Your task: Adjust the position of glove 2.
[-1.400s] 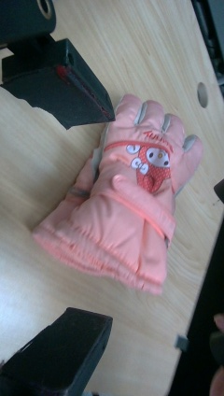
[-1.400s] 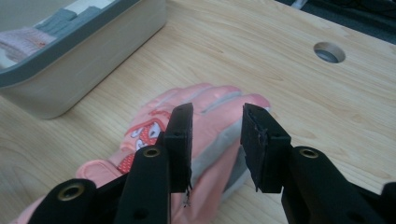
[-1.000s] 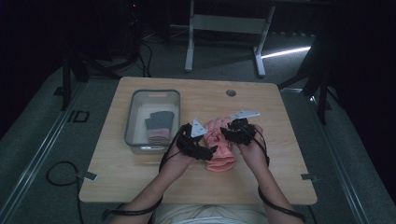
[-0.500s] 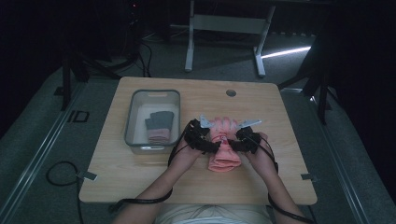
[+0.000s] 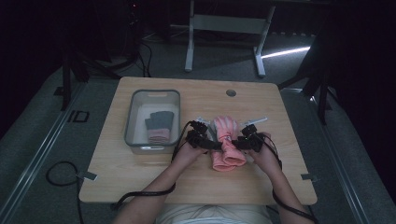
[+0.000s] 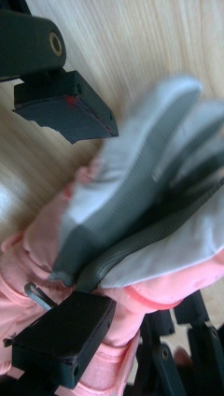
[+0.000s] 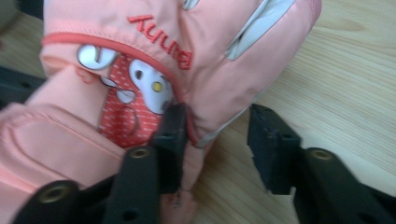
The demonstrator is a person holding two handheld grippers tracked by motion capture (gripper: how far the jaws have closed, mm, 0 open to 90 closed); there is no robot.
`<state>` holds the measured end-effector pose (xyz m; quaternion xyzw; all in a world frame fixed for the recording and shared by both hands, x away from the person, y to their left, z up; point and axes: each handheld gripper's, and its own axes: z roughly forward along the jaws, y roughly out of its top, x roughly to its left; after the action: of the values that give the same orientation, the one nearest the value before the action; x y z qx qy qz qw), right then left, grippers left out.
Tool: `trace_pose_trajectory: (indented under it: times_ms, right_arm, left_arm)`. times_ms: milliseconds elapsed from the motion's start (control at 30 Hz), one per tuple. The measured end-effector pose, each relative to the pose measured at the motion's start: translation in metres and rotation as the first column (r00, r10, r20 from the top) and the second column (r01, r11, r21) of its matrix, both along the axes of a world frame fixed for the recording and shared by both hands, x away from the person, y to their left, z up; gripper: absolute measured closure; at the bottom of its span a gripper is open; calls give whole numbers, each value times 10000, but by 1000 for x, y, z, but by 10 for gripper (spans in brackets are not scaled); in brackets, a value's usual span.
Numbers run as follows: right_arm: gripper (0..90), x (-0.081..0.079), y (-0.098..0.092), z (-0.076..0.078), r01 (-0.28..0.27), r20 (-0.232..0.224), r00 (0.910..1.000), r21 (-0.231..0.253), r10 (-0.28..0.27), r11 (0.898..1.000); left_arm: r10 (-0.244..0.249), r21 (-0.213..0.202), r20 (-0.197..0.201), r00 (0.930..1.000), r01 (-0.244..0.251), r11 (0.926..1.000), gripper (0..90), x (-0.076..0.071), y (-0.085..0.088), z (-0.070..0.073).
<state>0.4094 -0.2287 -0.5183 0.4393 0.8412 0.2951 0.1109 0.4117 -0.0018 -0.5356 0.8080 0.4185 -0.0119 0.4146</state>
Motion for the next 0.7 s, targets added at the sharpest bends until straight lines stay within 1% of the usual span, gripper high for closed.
trace_pose_trajectory:
  times_ms: [33,67,100,133,200,233,267,300,333,367,400,433,467,500,533,567,600,633,667,700]
  right_arm:
    - [629,1,2,0,-155,72,9999,-79,155,9998]
    - [648,2,4,1,-186,11,9998,-12,186,9998]
    - [647,3,5,2,-271,-26,9996,21,272,9996]
    - [634,3,5,3,-349,19,9994,-24,349,9994]
    - [584,4,2,9,-420,136,9990,61,419,9991]
    - [580,4,-1,12,-338,163,9993,267,334,9991]
    - [568,4,-4,15,-309,189,9994,474,300,9984]
    - [563,3,-6,19,-329,314,9990,666,309,9972]
    - [562,3,-7,22,-370,351,9988,892,340,9953]
    - [546,2,-7,24,-439,349,9986,1044,405,9936]
    - [535,3,-7,25,-447,431,9983,1065,403,9933]
    - [533,3,-6,26,-442,466,9981,1128,392,9926]
    - [520,4,-5,27,-452,449,9982,1267,398,9909]
    - [520,4,-5,27,-452,449,9982,1267,398,9909]
    - [515,5,-5,27,-502,465,9979,1386,441,9891]
    - [506,5,-2,28,-537,515,9976,1571,461,9861]
    - [495,6,-1,28,-546,451,9979,1714,475,9837]
    - [489,8,0,26,-621,294,9979,1951,575,9788]
    - [476,9,1,23,-637,166,9980,1976,617,9782]
    - [471,12,3,19,-695,-30,9974,1877,713,9798]
  left_arm:
    - [45,-74,-39,10000,-45,10000,142,1,0,0]
    - [43,-118,-126,9999,-45,9999,137,1,1,0]
    - [86,-182,-186,9998,-90,9998,130,2,2,0]
    - [140,-242,-235,9996,-146,9996,120,1,4,-1]
    - [172,-336,-361,9992,-184,9993,113,0,9,-1]
    - [232,-388,-372,9990,-246,9989,113,-1,12,1]
    - [267,-538,-320,9991,-284,9981,119,-2,15,4]
    - [322,-684,-284,9991,-340,9971,144,-4,18,7]
    - [442,-754,-236,9987,-459,9961,144,-5,19,11]
    - [505,-655,35,9987,-502,9966,144,-8,20,14]
    - [515,-547,159,9985,-506,9972,144,-9,19,18]
    - [581,-516,188,9981,-571,9970,144,-10,19,20]
    - [665,-511,308,9973,-649,9966,143,-11,18,22]
    - [665,-511,308,9973,-649,9966,143,-11,18,22]
    - [813,-591,322,9962,-793,9951,143,-10,19,25]
    - [888,-501,291,9956,-873,9949,144,-10,18,24]
    - [963,-390,243,9951,-953,9947,144,-8,17,22]
    - [991,-383,100,9950,-987,9944,146,-7,16,19]
    - [1032,-236,-160,9945,-1036,9943,149,-4,14,13]
    - [1055,-98,-324,9939,-1059,9943,149,-3,12,9]
